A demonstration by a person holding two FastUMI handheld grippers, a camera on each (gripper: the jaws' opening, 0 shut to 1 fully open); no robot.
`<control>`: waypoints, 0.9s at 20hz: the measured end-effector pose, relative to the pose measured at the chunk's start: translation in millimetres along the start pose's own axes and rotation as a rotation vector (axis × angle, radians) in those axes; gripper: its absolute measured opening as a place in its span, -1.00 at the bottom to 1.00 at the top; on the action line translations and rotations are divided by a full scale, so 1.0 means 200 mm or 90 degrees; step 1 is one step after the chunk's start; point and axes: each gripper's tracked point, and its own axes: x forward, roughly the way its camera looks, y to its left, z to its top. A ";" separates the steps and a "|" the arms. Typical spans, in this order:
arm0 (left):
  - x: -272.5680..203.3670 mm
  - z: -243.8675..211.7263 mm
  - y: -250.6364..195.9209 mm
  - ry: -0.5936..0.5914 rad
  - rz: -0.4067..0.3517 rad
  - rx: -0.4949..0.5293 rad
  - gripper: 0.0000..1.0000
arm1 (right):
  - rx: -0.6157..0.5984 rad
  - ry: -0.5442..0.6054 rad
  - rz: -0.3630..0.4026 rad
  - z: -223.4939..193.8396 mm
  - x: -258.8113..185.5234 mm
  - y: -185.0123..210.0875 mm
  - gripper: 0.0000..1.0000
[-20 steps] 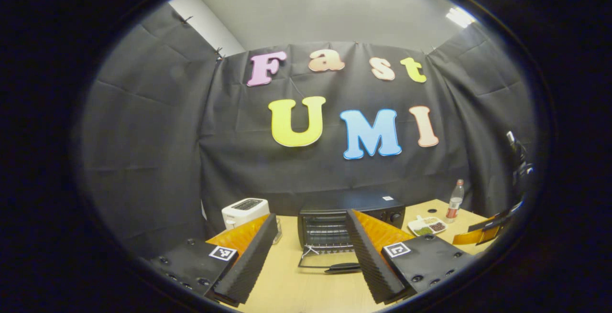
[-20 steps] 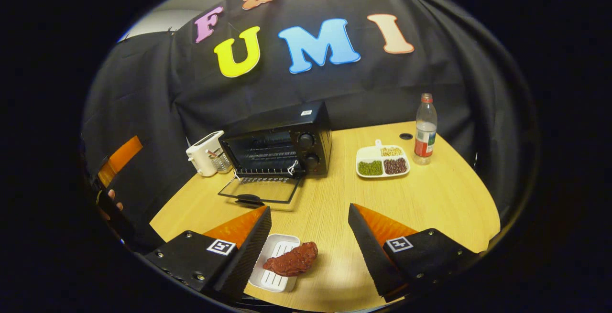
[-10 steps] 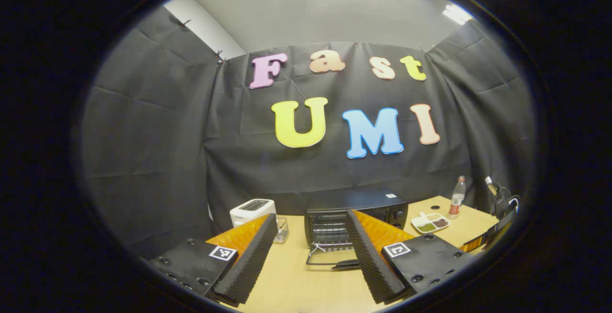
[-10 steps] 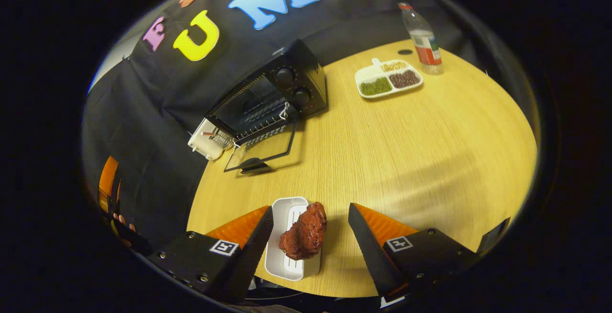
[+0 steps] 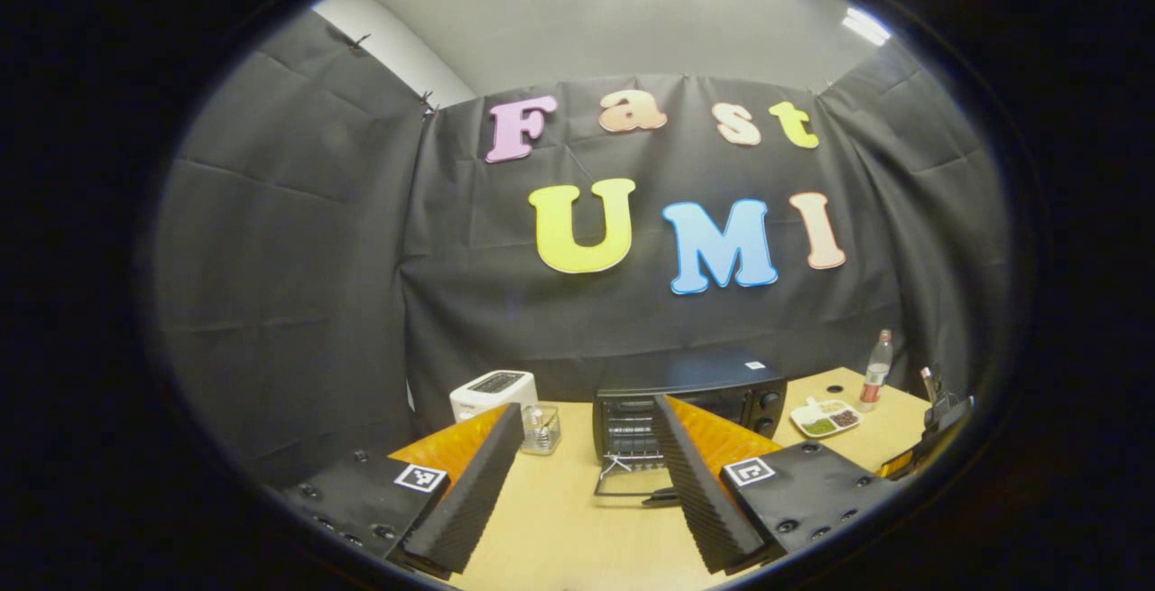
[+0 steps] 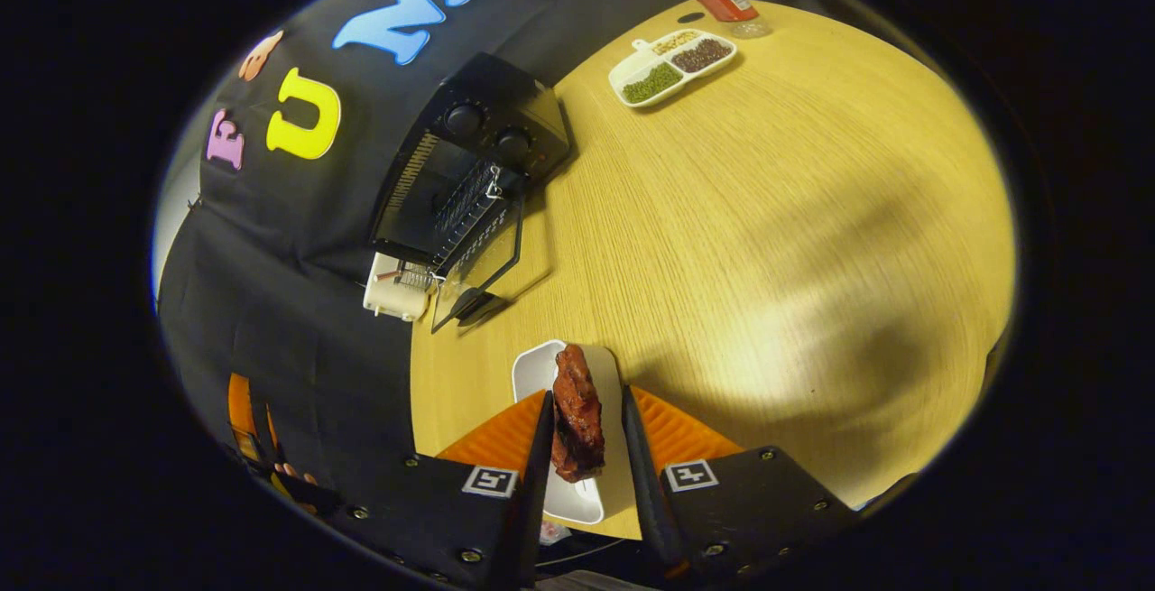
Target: Open the electric oven with the left hand, put the food in, and close the electric oven.
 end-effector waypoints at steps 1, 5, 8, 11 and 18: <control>0.00 0.00 -0.01 0.002 -0.003 0.000 1.00 | -0.007 0.004 0.007 -0.01 0.00 0.01 -0.09; 0.02 0.00 0.02 0.000 0.005 -0.007 0.80 | 0.009 -0.032 0.012 0.04 0.00 0.03 -0.66; 0.03 0.01 0.06 -0.008 0.009 -0.003 0.80 | -0.005 -0.066 0.018 0.11 -0.06 0.07 -0.84; 0.07 0.02 0.06 -0.011 0.004 -0.012 0.80 | 0.002 -0.081 0.036 0.17 -0.11 0.17 -0.83; 0.18 0.00 0.05 -0.009 -0.018 -0.018 0.80 | -0.036 -0.128 0.090 0.28 -0.08 0.50 -0.84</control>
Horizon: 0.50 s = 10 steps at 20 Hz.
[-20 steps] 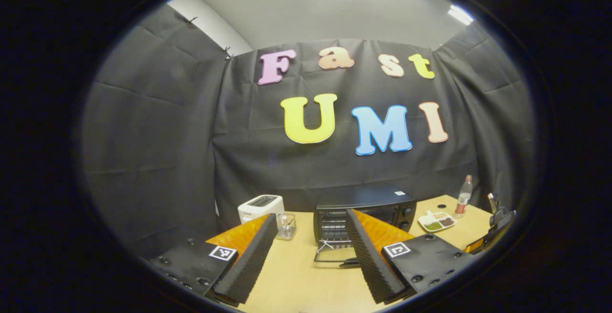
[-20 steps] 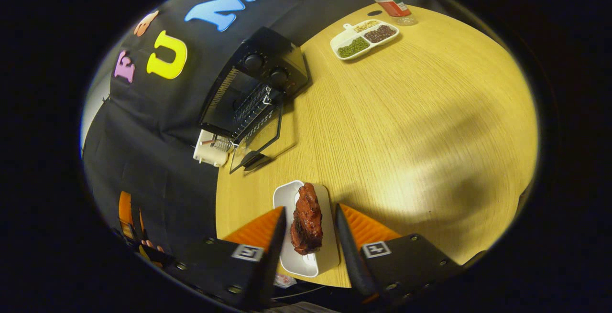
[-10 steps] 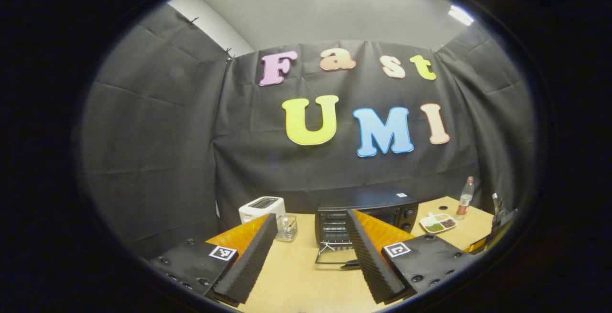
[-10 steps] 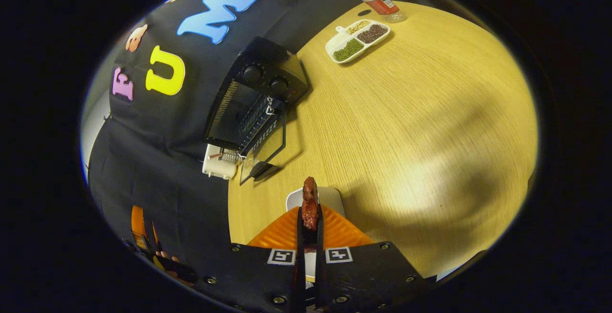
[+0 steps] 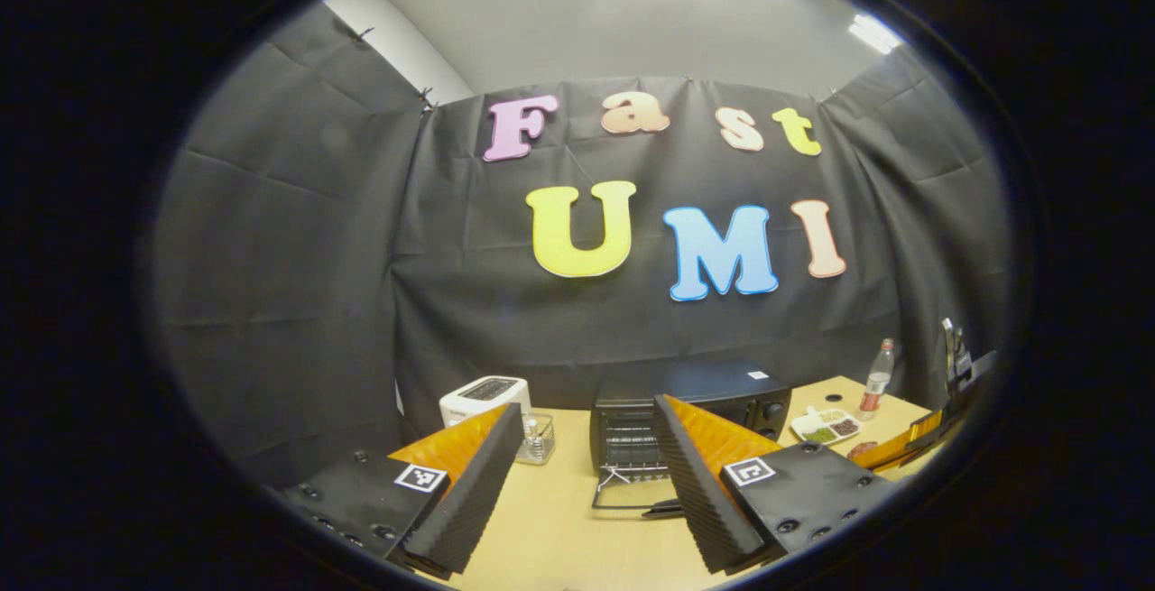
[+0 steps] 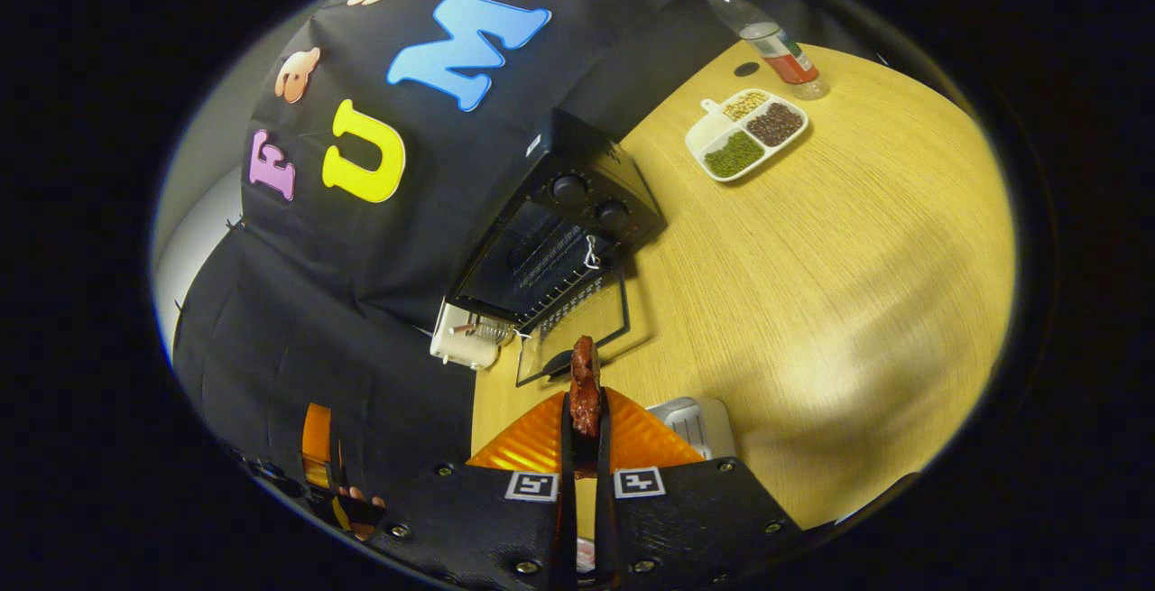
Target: Open the electric oven with the left hand, put the food in, and close the electric oven.
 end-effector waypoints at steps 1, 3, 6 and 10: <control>0.02 0.00 0.01 0.000 -0.001 -0.001 0.80 | -0.004 0.000 0.007 0.01 0.04 0.04 -0.84; 0.05 -0.01 0.03 0.002 -0.001 -0.003 0.80 | -0.010 -0.001 0.012 0.03 0.11 0.09 -0.83; 0.10 -0.03 0.10 0.004 0.002 -0.007 0.80 | -0.015 -0.009 0.016 0.06 0.21 0.16 -0.84; 0.16 -0.03 0.23 0.001 0.020 -0.005 0.91 | -0.016 -0.028 0.012 0.12 0.39 0.23 -0.84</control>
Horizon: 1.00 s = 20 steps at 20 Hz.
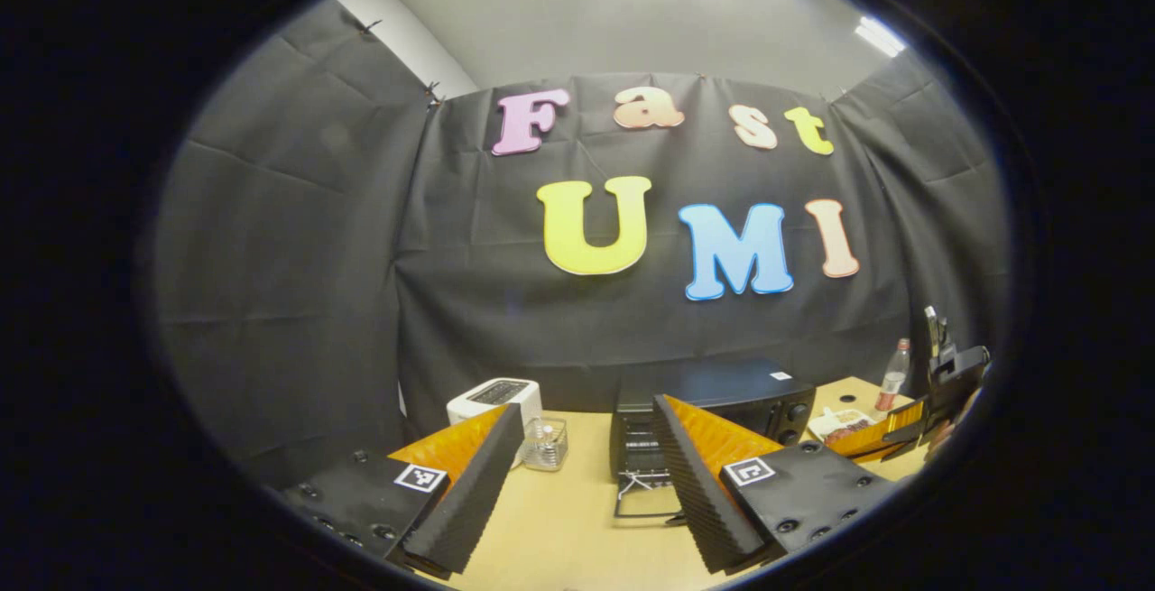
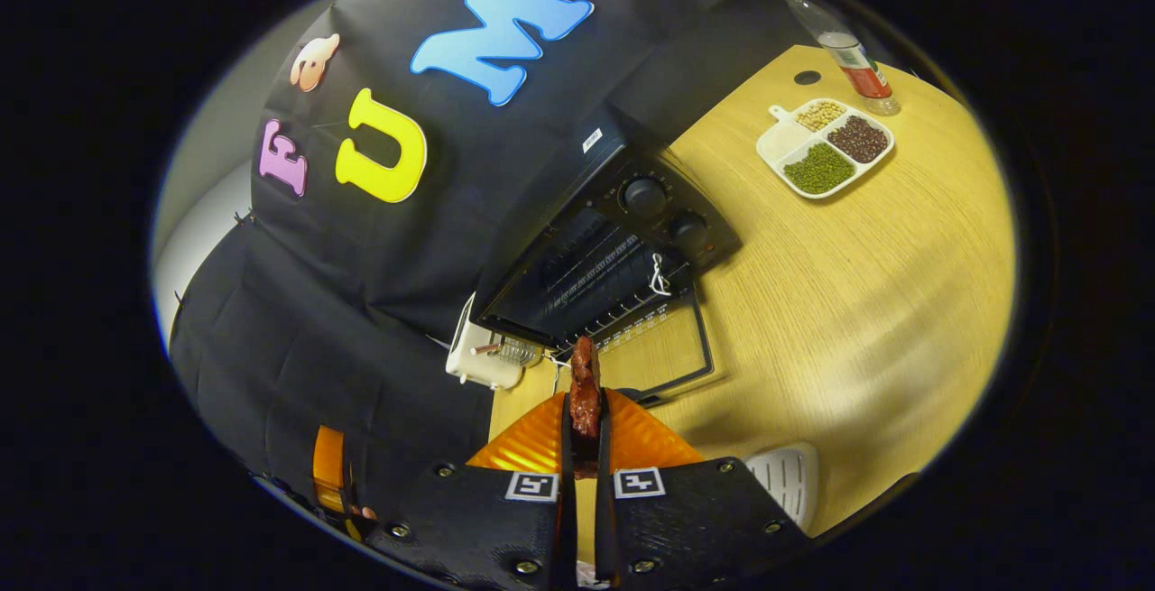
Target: Open the electric oven with the left hand, put the food in, and close the electric oven.
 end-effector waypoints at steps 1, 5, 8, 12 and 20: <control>0.02 0.00 0.04 0.001 0.005 -0.002 0.91 | 0.000 -0.005 0.001 0.01 0.04 0.02 -0.84; 0.08 -0.06 0.17 0.014 0.022 -0.001 0.80 | 0.003 -0.032 0.012 0.07 0.21 0.09 -0.84; 0.12 -0.11 0.25 0.027 0.029 0.002 0.80 | 0.010 -0.057 0.017 0.09 0.34 0.13 -0.84; 0.19 -0.15 0.33 0.039 0.034 0.012 0.91 | 0.015 -0.100 0.020 0.14 0.50 0.15 -0.84; 0.28 -0.17 0.36 0.061 0.023 0.019 0.92 | 0.030 -0.188 0.028 0.27 0.79 0.14 -0.84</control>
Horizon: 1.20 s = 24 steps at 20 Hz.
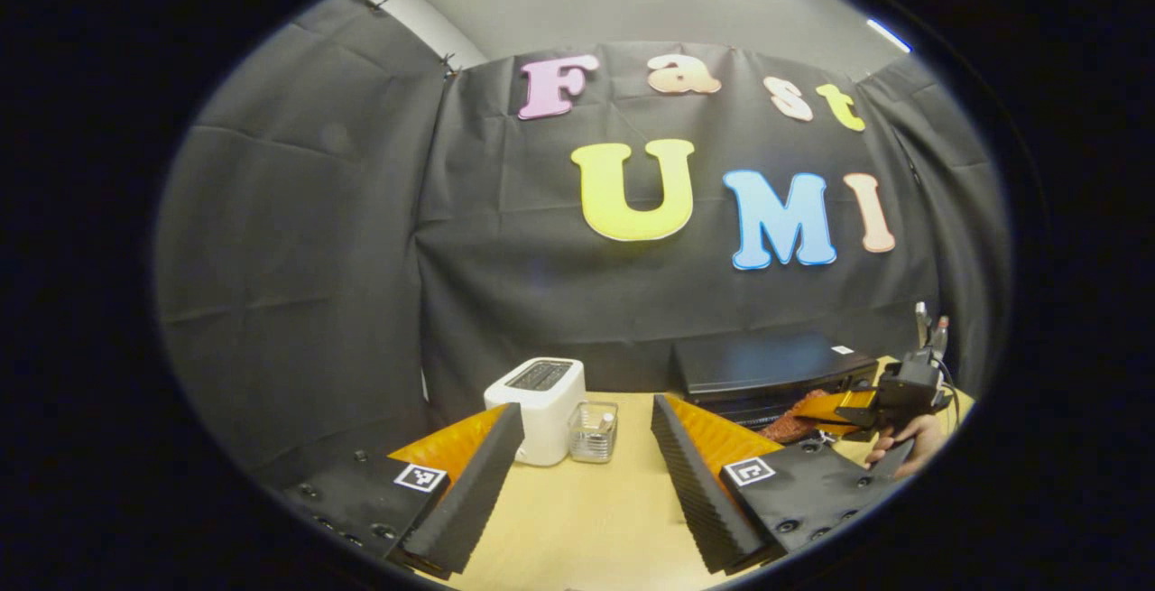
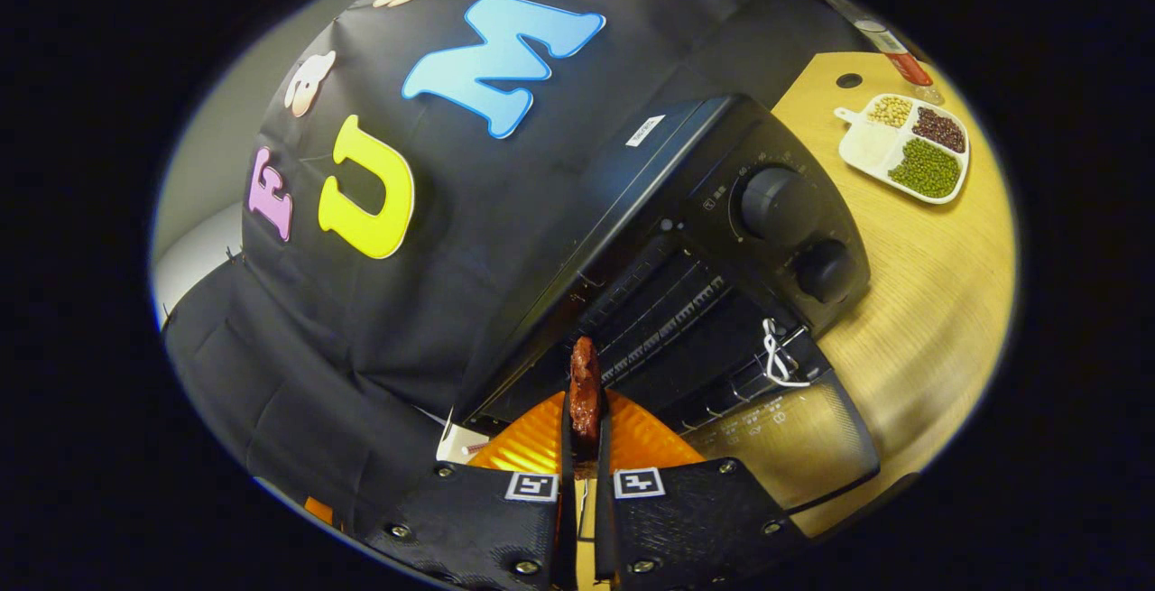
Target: Open the electric oven with the left hand, put the food in, and close the electric oven.
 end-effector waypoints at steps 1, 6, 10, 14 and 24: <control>0.01 0.01 0.01 -0.002 0.002 0.003 0.92 | 0.002 -0.003 0.000 -0.01 0.03 -0.01 -0.84; 0.00 -0.01 0.08 0.007 0.026 0.010 0.92 | 0.019 -0.008 -0.004 -0.03 0.13 -0.04 -0.84; -0.02 -0.03 0.09 0.018 0.034 0.017 1.00 | 0.013 -0.013 -0.017 -0.02 0.19 -0.08 -0.80; -0.04 -0.02 0.04 0.020 0.024 0.022 0.92 | -0.055 -0.017 -0.074 0.02 0.20 -0.17 -0.60; -0.05 -0.02 -0.10 0.017 -0.005 0.027 1.00 | -0.288 -0.065 -0.152 0.16 0.07 -0.22 0.51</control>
